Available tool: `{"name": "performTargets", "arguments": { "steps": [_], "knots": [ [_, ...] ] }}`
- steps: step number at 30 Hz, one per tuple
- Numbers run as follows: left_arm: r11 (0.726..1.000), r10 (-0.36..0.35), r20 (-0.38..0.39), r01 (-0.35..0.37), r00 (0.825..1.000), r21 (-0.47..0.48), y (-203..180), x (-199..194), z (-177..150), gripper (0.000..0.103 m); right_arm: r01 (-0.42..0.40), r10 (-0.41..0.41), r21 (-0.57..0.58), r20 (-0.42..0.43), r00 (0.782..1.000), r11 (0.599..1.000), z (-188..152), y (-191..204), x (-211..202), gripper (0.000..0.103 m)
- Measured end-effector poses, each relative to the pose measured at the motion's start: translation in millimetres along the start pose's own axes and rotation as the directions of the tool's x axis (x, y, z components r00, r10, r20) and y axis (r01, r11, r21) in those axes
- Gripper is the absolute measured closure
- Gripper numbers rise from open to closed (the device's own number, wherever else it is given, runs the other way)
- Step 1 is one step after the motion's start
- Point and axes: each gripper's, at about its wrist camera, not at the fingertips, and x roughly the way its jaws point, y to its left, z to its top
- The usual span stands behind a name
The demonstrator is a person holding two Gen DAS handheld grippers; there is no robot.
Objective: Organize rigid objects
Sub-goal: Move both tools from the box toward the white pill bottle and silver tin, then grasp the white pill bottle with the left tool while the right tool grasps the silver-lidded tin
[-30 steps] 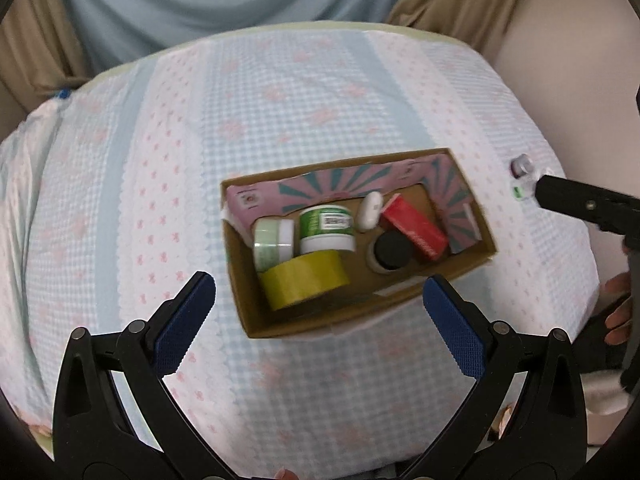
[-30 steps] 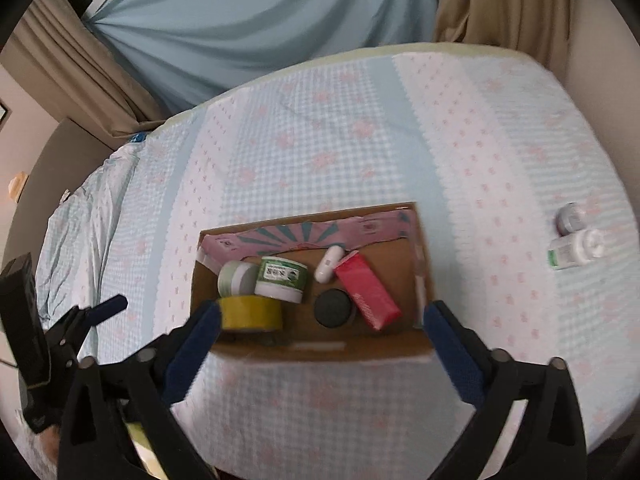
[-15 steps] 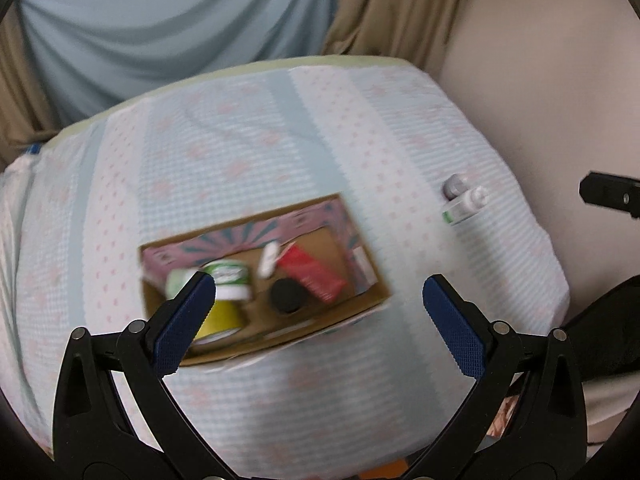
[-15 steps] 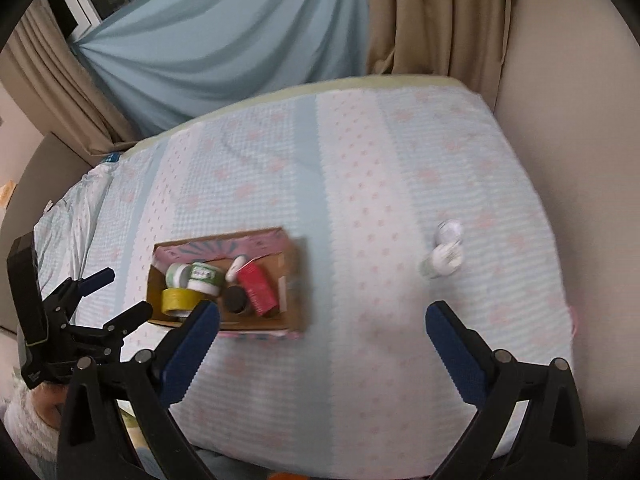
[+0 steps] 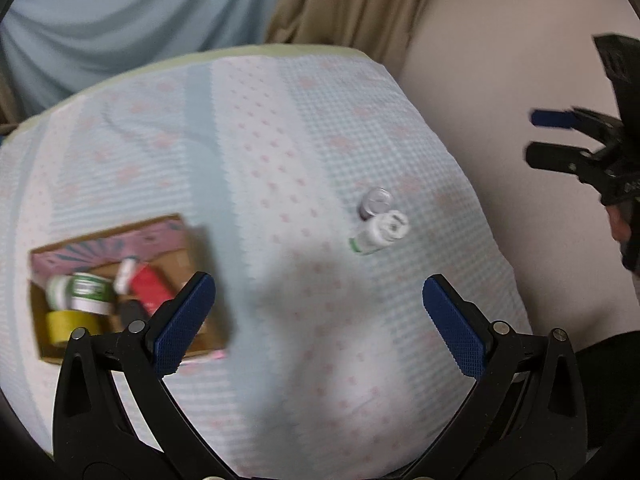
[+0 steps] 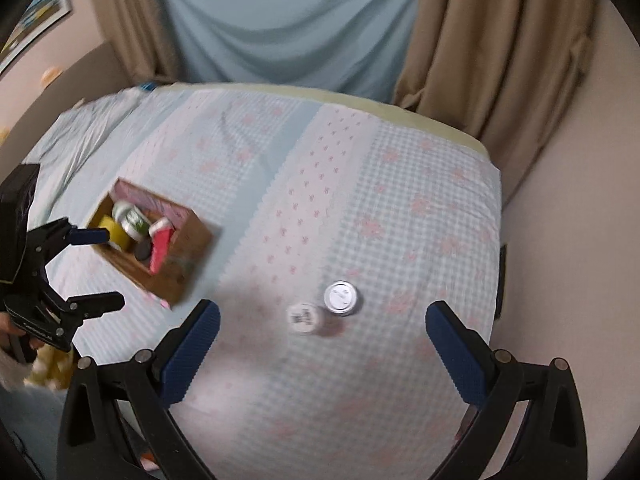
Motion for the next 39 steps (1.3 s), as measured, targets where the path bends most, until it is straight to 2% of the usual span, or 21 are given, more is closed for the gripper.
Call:
{"name": "performTargets", "arguments": {
  "steps": [5,10,15,20,22,28,31,32,34,36,39],
  "knots": [
    [0.997,-0.048,-0.011,0.049,0.999,0.065,-40.4,66.9,-0.5,0.000,-0.021,0.023,-0.153,0.009,1.000,0.988,-18.9,-31.3,53.4,0.001],
    [0.987,-0.078,0.001,0.077,0.997,0.143,-58.9,145.3,-2.3,0.001,-0.034,0.037,-0.281,0.004,0.999,0.959,-40.5,-57.5,119.9,0.005],
    [0.968,-0.089,-0.009,0.089,0.996,0.234,-74.7,205.5,1.6,0.010,-0.133,0.135,-0.342,-0.019,0.991,0.930,-53.7,-74.9,185.3,0.014],
    [0.945,-0.099,-0.010,0.097,0.995,0.312,-80.7,234.3,-0.5,0.012,-0.201,0.208,-0.462,-0.036,0.977,0.864,-61.5,-68.6,225.0,0.019],
    [0.938,-0.100,-0.025,0.103,0.995,0.331,-80.7,242.7,-1.9,0.016,-0.237,0.244,-0.490,-0.051,0.968,0.839,-61.7,-66.1,234.6,0.027],
    [0.928,-0.105,-0.068,0.122,0.992,0.351,-75.5,265.3,0.9,0.031,-0.255,0.277,-0.599,-0.057,0.959,0.759,-69.2,-53.2,244.6,0.030],
    [0.925,-0.100,-0.069,0.118,0.993,0.360,-72.9,270.8,2.4,0.040,-0.258,0.288,-0.623,-0.054,0.956,0.739,-68.9,-48.7,247.9,0.038],
    [0.925,-0.089,-0.066,0.107,0.994,0.364,-71.2,272.7,3.1,0.049,-0.256,0.286,-0.632,-0.055,0.957,0.731,-68.8,-47.1,250.0,0.040],
    [0.927,-0.088,-0.065,0.106,0.994,0.360,-67.7,275.7,4.9,0.051,-0.278,0.295,-0.639,-0.084,0.952,0.717,-68.7,-43.9,254.9,0.052],
    [0.933,-0.100,-0.067,0.117,0.993,0.340,-63.0,276.6,6.6,0.051,-0.270,0.292,-0.645,-0.076,0.953,0.715,-68.1,-42.7,255.1,0.052],
    [0.928,-0.094,-0.063,0.111,0.994,0.355,-63.3,275.2,5.9,0.052,-0.280,0.295,-0.632,-0.084,0.952,0.723,-66.1,-43.5,255.5,0.052]
  ]
}}
